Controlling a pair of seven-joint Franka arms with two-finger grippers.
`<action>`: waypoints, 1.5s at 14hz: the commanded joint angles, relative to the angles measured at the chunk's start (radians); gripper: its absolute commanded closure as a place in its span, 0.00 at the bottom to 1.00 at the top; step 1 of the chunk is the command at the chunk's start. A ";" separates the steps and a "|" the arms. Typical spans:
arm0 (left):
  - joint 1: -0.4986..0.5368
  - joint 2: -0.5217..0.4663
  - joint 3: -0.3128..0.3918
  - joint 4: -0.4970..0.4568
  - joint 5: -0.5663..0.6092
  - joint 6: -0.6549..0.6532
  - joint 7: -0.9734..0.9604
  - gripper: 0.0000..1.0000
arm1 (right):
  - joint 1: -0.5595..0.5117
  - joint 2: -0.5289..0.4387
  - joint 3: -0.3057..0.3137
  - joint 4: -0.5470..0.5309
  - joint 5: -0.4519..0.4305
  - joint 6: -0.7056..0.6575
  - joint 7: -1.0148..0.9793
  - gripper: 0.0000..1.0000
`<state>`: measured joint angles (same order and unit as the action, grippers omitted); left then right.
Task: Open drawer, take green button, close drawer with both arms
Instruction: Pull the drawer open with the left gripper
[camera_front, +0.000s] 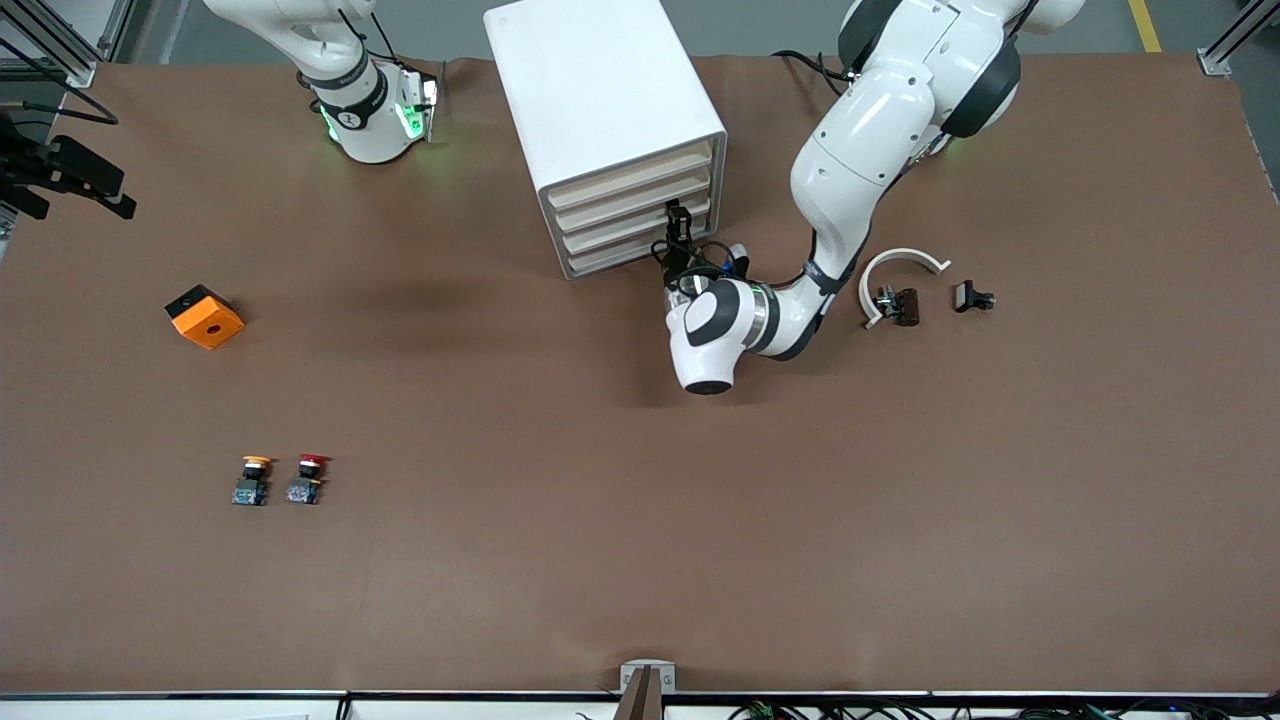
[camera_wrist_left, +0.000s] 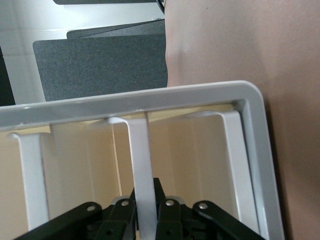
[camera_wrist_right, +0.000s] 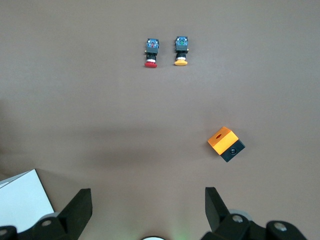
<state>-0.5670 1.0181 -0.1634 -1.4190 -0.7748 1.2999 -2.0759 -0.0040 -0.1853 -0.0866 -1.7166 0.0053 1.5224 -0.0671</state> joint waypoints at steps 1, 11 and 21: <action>0.019 0.004 0.010 0.009 -0.012 -0.013 0.000 0.94 | -0.001 0.009 -0.005 0.034 0.001 -0.008 -0.005 0.00; 0.133 0.004 0.054 0.038 -0.012 -0.011 0.005 0.92 | -0.007 0.202 -0.009 0.112 -0.040 0.061 -0.058 0.00; 0.239 0.002 0.061 0.064 -0.014 -0.005 0.011 0.89 | -0.065 0.331 -0.012 0.149 -0.079 0.085 -0.137 0.00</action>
<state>-0.3527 1.0183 -0.1198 -1.3700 -0.7973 1.3167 -2.0864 -0.0175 0.0842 -0.1029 -1.6022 -0.0618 1.6019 -0.1859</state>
